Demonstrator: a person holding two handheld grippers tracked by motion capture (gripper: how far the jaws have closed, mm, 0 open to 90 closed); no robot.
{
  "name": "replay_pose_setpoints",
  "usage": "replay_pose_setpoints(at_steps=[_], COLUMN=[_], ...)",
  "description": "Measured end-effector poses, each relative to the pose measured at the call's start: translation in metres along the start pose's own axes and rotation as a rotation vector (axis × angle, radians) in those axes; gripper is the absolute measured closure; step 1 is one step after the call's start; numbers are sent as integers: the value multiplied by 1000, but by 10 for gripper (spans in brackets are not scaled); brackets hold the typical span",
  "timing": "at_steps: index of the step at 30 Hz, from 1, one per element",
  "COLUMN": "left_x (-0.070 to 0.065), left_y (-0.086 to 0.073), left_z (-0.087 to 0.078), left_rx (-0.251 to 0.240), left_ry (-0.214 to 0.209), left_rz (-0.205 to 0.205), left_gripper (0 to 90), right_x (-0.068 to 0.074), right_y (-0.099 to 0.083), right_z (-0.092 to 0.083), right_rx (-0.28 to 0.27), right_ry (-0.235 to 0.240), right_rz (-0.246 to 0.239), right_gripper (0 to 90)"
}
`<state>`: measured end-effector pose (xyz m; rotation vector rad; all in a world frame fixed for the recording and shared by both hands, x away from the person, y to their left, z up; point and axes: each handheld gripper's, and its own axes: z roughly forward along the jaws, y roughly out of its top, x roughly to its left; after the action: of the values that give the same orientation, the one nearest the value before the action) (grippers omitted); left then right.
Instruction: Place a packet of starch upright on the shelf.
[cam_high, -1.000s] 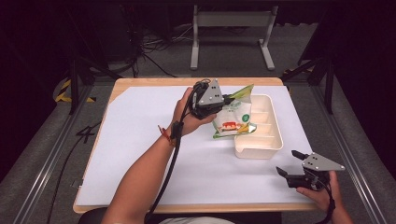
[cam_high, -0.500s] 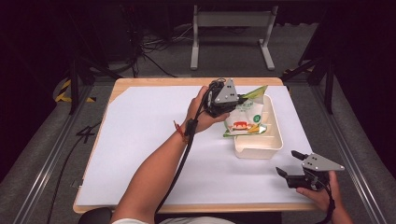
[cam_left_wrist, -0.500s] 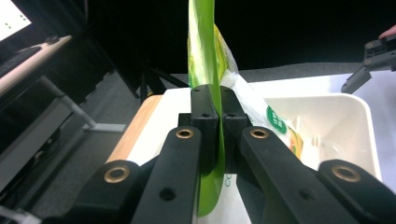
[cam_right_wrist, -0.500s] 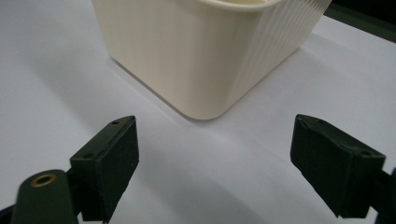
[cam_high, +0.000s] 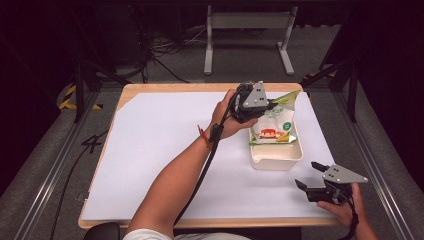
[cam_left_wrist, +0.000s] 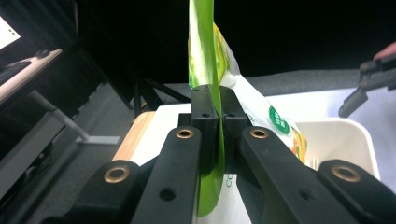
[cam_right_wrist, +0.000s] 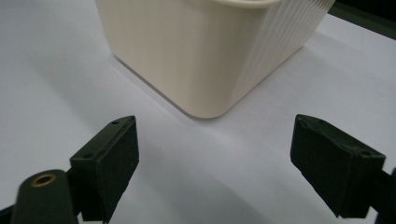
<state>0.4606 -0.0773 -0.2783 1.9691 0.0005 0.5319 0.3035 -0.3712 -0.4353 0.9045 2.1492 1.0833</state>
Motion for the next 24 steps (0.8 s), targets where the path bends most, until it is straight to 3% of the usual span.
replay_pose_setpoints(at_steps=[6, 12, 15, 19, 24], left_x=[3, 5, 5, 3, 3], left_y=[3, -1, -4, -6, -12], left_z=[4, 13, 17, 22, 24], left_rx=[15, 19, 5, 35, 43], left_ry=[3, -14, -36, -31, -51], left_rz=[25, 20, -5, 18, 4], left_gripper=[884, 884, 883, 883, 882], right_x=[0, 1, 1, 1, 0], right_y=[-1, 0, 0, 0, -1], right_z=[1, 1, 2, 2, 2], right_rx=[4, 8, 10, 11, 19], right_ry=[5, 10, 12, 3, 4], right_rz=[0, -7, -8, -8, -5], right_gripper=[153, 153, 153, 153, 153])
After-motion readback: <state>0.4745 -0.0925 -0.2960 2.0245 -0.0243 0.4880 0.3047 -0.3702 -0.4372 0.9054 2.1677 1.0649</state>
